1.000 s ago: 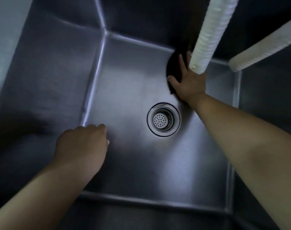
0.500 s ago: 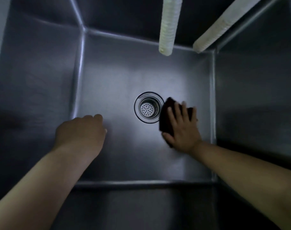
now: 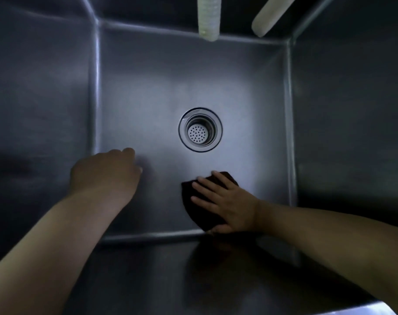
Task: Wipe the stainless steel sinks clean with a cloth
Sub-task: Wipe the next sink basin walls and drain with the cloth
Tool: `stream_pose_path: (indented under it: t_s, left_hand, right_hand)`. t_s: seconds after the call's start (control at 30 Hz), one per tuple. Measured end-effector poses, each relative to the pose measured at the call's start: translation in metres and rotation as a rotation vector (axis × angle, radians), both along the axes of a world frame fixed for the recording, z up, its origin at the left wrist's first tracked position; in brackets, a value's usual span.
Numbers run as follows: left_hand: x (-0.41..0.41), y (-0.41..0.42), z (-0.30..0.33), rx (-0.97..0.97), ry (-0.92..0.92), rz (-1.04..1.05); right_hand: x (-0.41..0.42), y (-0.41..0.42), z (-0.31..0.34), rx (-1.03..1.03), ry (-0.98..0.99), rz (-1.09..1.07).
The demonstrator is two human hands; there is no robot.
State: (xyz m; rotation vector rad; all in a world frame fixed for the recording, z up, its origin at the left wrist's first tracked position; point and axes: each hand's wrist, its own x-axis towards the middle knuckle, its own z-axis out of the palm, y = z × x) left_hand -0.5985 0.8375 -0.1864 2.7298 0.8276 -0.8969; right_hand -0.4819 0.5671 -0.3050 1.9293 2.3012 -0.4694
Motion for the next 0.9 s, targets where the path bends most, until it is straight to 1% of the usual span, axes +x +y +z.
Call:
stream_pose_path:
  t_s: [0.07, 0.1, 0.23, 0.27, 0.4, 0.5, 0.6, 0.7, 0.73, 0.83, 0.9]
  left_hand:
    - [0.0, 0.0, 0.0, -0.015, -0.023, 0.003]
    - [0.0, 0.001, 0.0, -0.019, -0.035, 0.005]
    - [0.0, 0.002, 0.001, -0.053, -0.067, 0.031]
    - [0.001, 0.002, 0.0, -0.053, -0.08, 0.027]
    - [0.0, 0.003, -0.003, -0.031, -0.133, 0.016]
    - [-0.001, 0.003, -0.001, -0.001, -0.12, 0.018]
    - [0.0, 0.001, 0.001, 0.039, -0.101, 0.008]
    - [0.003, 0.001, 0.002, 0.075, -0.094, -0.002]
    - [0.003, 0.002, 0.003, 0.091, -0.09, -0.005]
    - [0.004, 0.002, 0.005, 0.121, -0.076, 0.006]
    - [0.005, 0.003, 0.006, 0.132, -0.074, 0.017]
  right_hand:
    - [0.031, -0.019, 0.005, -0.014, -0.048, -0.057]
    - [0.046, -0.026, 0.007, -0.024, -0.069, -0.155]
    - [0.099, -0.028, 0.013, -0.093, -0.144, -0.765]
    - [0.11, -0.021, 0.012, -0.089, -0.162, -0.867]
    - [0.157, 0.032, 0.006, -0.023, -0.205, -1.149]
    - [0.209, 0.087, 0.001, 0.01, -0.199, -1.329]
    - [0.25, 0.136, 0.001, -0.024, -0.169, -1.433]
    - [0.241, 0.161, -0.003, 0.09, -0.074, -1.545]
    - [0.23, 0.169, -0.005, 0.135, -0.041, -1.536]
    - [0.197, 0.207, -0.01, 0.131, -0.104, -1.316]
    - [0.172, 0.243, -0.011, 0.145, -0.079, -1.203]
